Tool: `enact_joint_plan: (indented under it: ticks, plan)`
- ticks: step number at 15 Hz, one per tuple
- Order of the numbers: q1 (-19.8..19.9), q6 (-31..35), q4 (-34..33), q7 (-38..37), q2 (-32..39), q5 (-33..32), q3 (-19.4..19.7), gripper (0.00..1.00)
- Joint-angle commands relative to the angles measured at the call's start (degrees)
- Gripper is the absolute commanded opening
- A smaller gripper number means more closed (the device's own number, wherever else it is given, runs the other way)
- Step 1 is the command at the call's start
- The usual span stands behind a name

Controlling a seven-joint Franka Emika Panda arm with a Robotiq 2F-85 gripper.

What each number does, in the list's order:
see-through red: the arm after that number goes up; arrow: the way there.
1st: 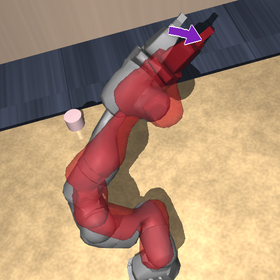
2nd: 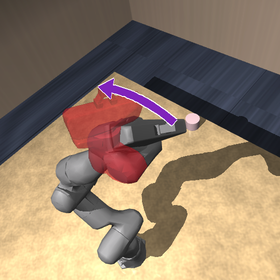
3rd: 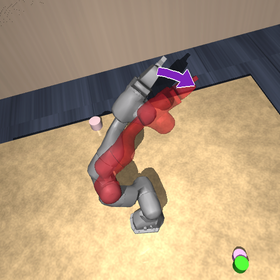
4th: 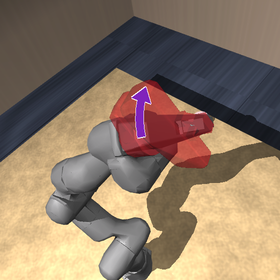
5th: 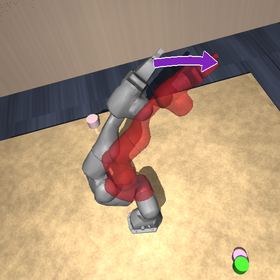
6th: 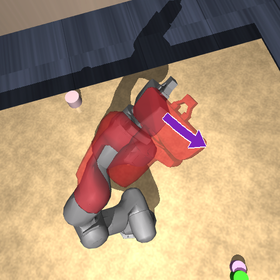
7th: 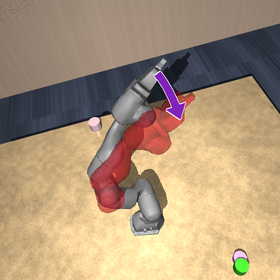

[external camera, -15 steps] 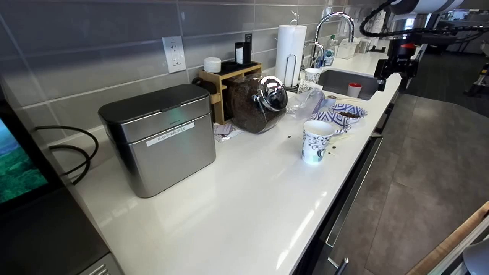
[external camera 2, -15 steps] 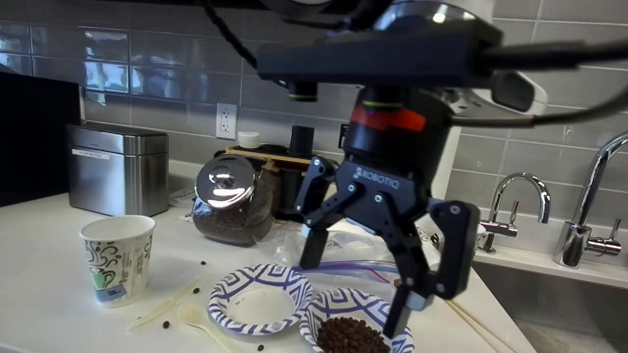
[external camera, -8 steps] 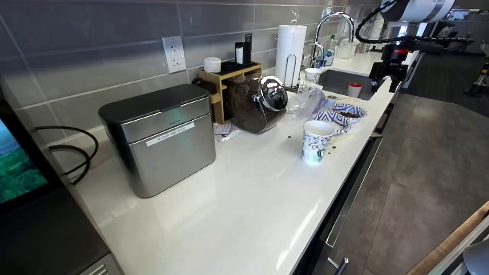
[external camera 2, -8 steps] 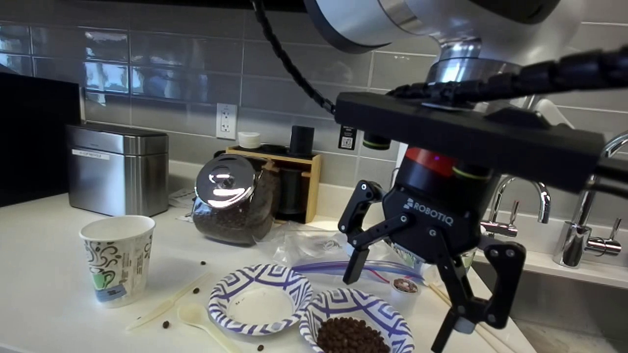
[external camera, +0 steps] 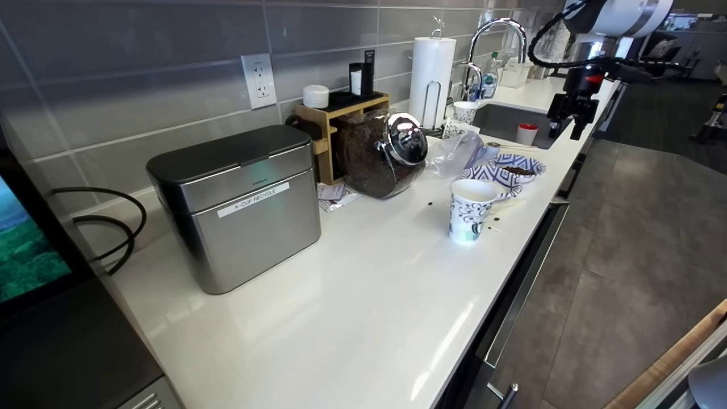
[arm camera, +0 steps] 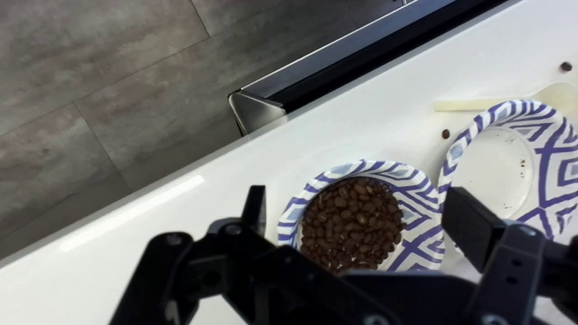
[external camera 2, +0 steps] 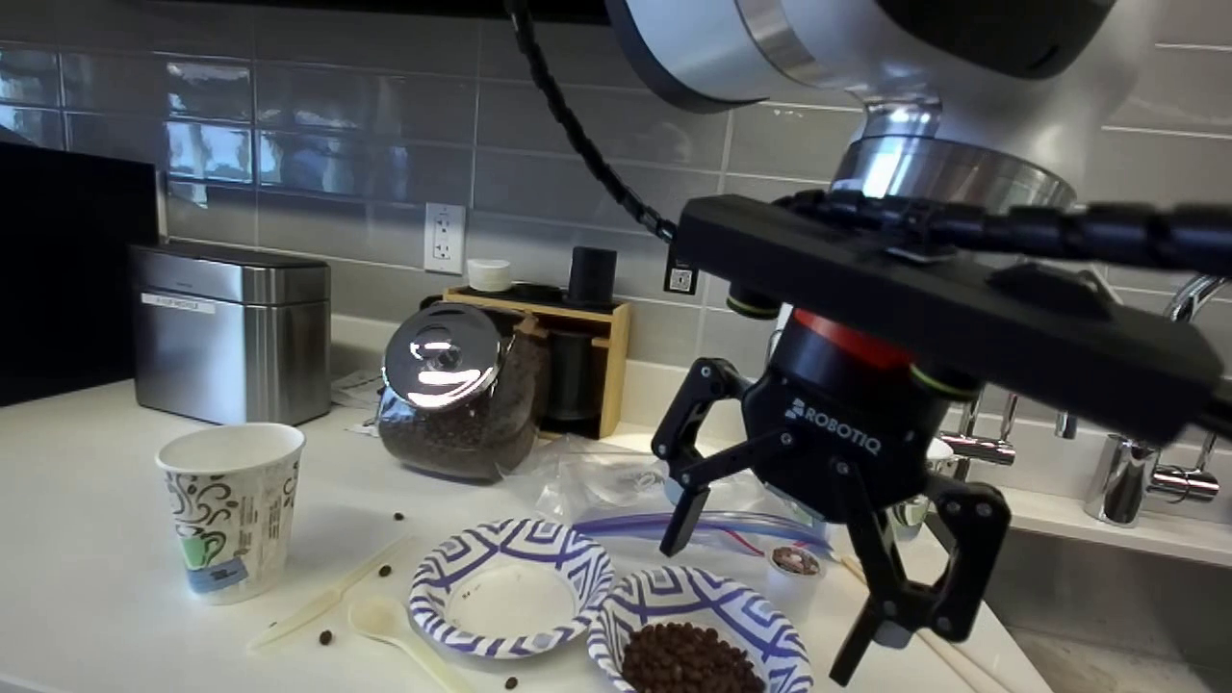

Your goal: Pour contents of the right plate onto the left plate

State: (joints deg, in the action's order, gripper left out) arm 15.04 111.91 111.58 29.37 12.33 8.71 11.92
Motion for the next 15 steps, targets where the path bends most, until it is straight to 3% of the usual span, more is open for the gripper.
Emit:
enact_joint_plan:
  ticks: [1, 7, 15]
  plan:
    - [3.71, -0.08, -2.65, 14.17, 3.30, 5.71, -1.60, 1.00]
    - [7.35, -1.23, -9.26, 26.25, 10.31, 10.68, -2.43, 1.00]
    - [8.50, -3.21, -19.30, 26.21, 19.57, 11.15, -5.69, 1.00]
